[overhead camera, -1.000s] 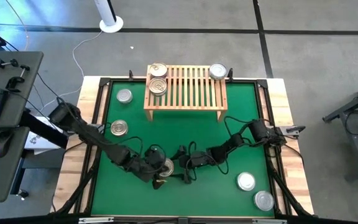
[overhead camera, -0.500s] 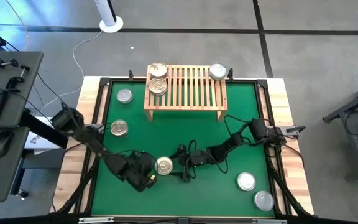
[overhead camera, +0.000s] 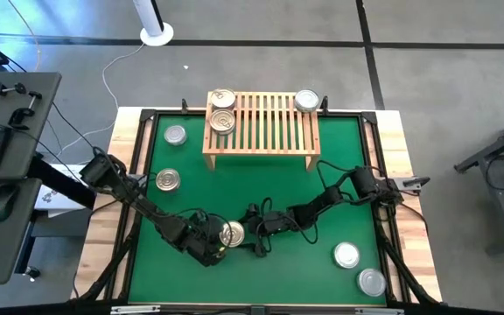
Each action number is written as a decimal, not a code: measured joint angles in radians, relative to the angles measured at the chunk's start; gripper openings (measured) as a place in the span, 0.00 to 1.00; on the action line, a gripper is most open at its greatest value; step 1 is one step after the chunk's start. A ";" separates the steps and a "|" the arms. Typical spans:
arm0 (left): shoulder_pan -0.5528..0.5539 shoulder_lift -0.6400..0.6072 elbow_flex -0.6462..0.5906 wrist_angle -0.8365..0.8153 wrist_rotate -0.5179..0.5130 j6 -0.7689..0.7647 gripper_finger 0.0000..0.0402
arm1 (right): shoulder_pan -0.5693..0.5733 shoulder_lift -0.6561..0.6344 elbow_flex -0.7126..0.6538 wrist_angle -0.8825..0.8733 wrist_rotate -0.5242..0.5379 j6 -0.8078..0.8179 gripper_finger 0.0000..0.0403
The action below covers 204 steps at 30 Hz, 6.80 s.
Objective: Stack canned seafood by type on shelf
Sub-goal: Put the bottom middle blue tuna can on the shelf aligned with the other blue tuna can
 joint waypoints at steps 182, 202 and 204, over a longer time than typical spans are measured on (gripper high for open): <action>-0.003 0.048 0.076 0.097 0.003 0.161 0.00 | 0.045 -0.076 -0.111 0.042 0.055 -0.084 0.97; -0.006 0.045 0.075 0.092 0.012 0.172 0.00 | 0.010 0.061 0.031 0.126 -0.081 -0.079 0.97; -0.006 0.045 0.076 0.093 0.012 0.172 0.00 | 0.007 0.079 0.050 0.123 -0.103 -0.078 0.97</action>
